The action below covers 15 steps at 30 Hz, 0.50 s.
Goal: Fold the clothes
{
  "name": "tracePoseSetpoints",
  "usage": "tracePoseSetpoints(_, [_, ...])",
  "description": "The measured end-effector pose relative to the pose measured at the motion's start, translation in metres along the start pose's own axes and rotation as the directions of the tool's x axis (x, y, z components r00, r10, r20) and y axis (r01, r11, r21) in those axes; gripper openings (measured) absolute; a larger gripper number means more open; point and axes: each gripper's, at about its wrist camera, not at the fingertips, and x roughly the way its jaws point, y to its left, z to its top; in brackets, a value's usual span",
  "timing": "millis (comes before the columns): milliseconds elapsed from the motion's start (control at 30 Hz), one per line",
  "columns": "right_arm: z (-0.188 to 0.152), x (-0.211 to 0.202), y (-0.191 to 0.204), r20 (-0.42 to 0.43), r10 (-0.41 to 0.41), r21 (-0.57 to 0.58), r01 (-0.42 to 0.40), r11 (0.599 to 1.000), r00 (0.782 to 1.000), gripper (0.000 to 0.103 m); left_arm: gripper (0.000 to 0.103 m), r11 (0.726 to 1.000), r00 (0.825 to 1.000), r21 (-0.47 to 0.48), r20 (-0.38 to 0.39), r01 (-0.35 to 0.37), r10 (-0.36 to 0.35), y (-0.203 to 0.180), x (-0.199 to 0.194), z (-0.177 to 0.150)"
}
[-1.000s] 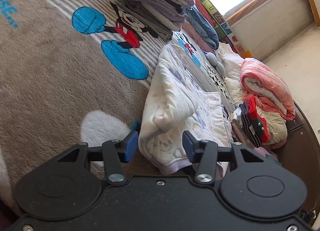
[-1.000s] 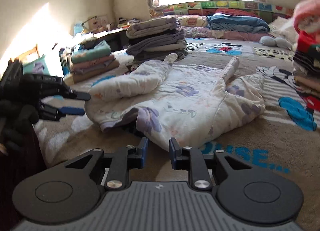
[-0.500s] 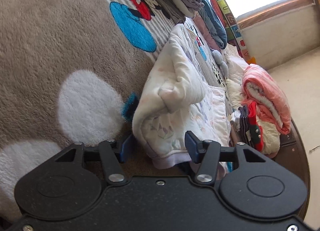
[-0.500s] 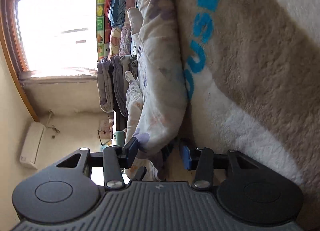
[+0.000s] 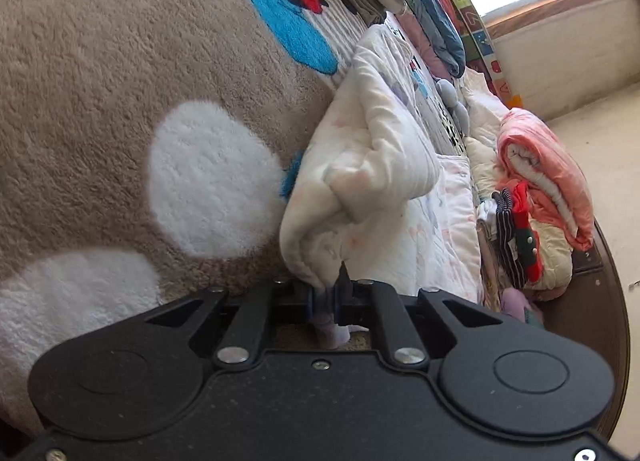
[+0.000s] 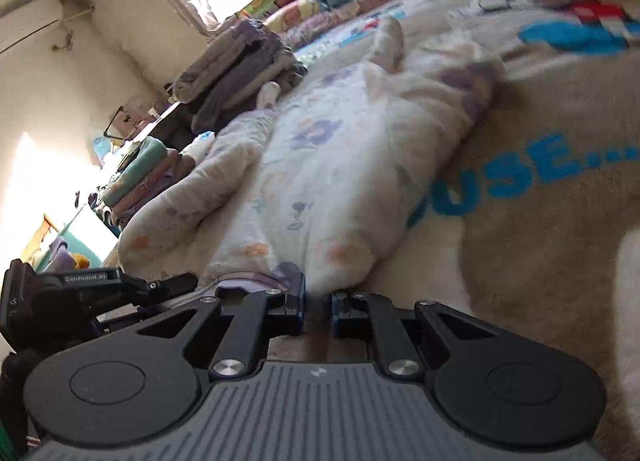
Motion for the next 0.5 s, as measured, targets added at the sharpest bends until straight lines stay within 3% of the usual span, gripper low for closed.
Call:
tracePoseSetpoints(67, [0.0, -0.001, -0.013, 0.006, 0.047, 0.125, -0.047, 0.991, 0.999, 0.01, 0.011, 1.0, 1.0, 0.005, -0.009, 0.01, -0.01, 0.0, -0.003, 0.001])
tracePoseSetpoints(167, [0.001, -0.005, -0.01, 0.001, 0.061, 0.151, -0.061, 0.987, 0.998, 0.016, 0.016, 1.0, 1.0, -0.003, -0.008, 0.006, -0.006, 0.0, -0.009, 0.003])
tracePoseSetpoints(267, [-0.003, -0.015, -0.015, 0.011, 0.077, 0.232, -0.078, 0.97, 0.997, 0.022, 0.039, 0.995, 0.997, 0.091, 0.059, -0.046, 0.041, -0.015, -0.023, 0.005])
tracePoseSetpoints(300, [-0.001, -0.021, -0.018, 0.033, 0.07, 0.243, -0.076, 0.967, 0.997, 0.026, 0.051, 0.989, 0.994, 0.133, 0.1, -0.068, 0.055, -0.021, -0.03, 0.005])
tracePoseSetpoints(433, [0.011, -0.04, -0.036, 0.131, 0.042, 0.294, -0.079, 0.953, 0.99, 0.049, 0.054, 0.964, 0.976, 0.247, 0.213, -0.096, 0.043, -0.039, -0.049, 0.009])
tracePoseSetpoints(500, [0.017, -0.041, -0.05, 0.171, 0.029, 0.325, -0.084, 0.942, 0.985, 0.049, 0.054, 0.964, 0.969, 0.257, 0.245, -0.075, 0.01, -0.039, -0.055, 0.014])
